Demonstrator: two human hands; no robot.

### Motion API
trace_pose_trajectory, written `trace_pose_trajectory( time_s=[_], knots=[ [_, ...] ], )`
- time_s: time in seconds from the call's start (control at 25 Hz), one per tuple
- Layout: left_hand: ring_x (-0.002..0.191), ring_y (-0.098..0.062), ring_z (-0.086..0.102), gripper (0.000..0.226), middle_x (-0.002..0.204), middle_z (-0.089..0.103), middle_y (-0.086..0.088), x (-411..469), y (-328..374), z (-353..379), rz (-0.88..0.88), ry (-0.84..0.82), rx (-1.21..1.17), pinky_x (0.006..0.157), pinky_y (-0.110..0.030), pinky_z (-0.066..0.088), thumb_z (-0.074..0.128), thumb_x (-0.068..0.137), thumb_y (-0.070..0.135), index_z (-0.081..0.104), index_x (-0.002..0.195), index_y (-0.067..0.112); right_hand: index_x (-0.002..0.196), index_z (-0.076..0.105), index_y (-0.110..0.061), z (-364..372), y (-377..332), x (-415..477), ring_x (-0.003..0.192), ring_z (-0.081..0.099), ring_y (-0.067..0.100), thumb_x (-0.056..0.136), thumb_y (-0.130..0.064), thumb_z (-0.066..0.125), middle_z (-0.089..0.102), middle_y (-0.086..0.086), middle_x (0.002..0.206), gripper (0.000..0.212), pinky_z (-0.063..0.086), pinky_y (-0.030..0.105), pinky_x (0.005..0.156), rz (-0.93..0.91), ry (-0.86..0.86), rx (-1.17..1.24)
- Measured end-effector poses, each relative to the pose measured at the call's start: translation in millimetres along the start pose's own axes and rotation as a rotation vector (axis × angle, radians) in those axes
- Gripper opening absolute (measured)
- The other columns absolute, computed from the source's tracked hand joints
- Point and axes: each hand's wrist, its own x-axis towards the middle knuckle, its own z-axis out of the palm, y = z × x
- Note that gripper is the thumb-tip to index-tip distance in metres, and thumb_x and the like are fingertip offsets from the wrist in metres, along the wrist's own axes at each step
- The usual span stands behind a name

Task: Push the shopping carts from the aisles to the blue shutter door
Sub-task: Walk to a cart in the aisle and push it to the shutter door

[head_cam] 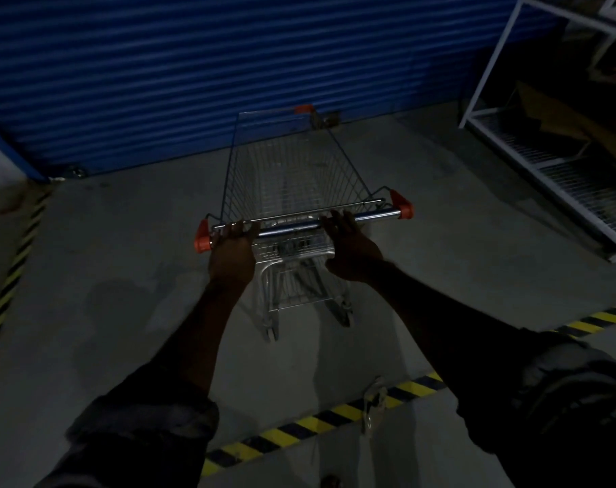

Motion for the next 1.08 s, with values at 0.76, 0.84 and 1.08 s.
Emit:
trace_pose_trajectory(
  time_s=[0.76,0.84,1.08],
  knots=[
    [0.115,-0.032,0.065,0.031,0.122,0.071,-0.003,-36,99,-83,-0.047,-0.108,-0.355,0.093,-0.039,0.052,0.063,0.092,0.038,0.068,0.122,0.03,0.129,0.065,-0.018,-42,-9,-82,0.123,0.06,0.027,0.099,-0.043,0.063,0.066,0.006,0.132,0.039,0.049,0.036,0.098,0.128,0.181,0.125],
    [0.122,-0.028,0.062,0.038,0.129,0.069,0.0,-55,106,-77,-0.071,-0.153,-0.368,0.098,-0.036,0.049,0.063,0.092,0.04,0.065,0.129,0.032,0.122,0.068,-0.019,-38,-5,-99,0.117,0.063,0.026,0.098,-0.042,0.064,0.07,0.004,0.124,0.033,0.05,0.034,0.092,0.135,0.208,0.161],
    [0.126,-0.024,0.06,0.044,0.134,0.066,0.006,-97,139,-88,-0.08,-0.174,-0.388,0.102,-0.039,0.049,0.064,0.091,0.046,0.062,0.134,0.035,0.115,0.071,-0.025,-36,16,-154,0.105,0.068,0.023,0.096,-0.044,0.066,0.074,0.0,0.115,0.027,0.055,0.036,0.085,0.139,0.241,0.193]
  ],
)
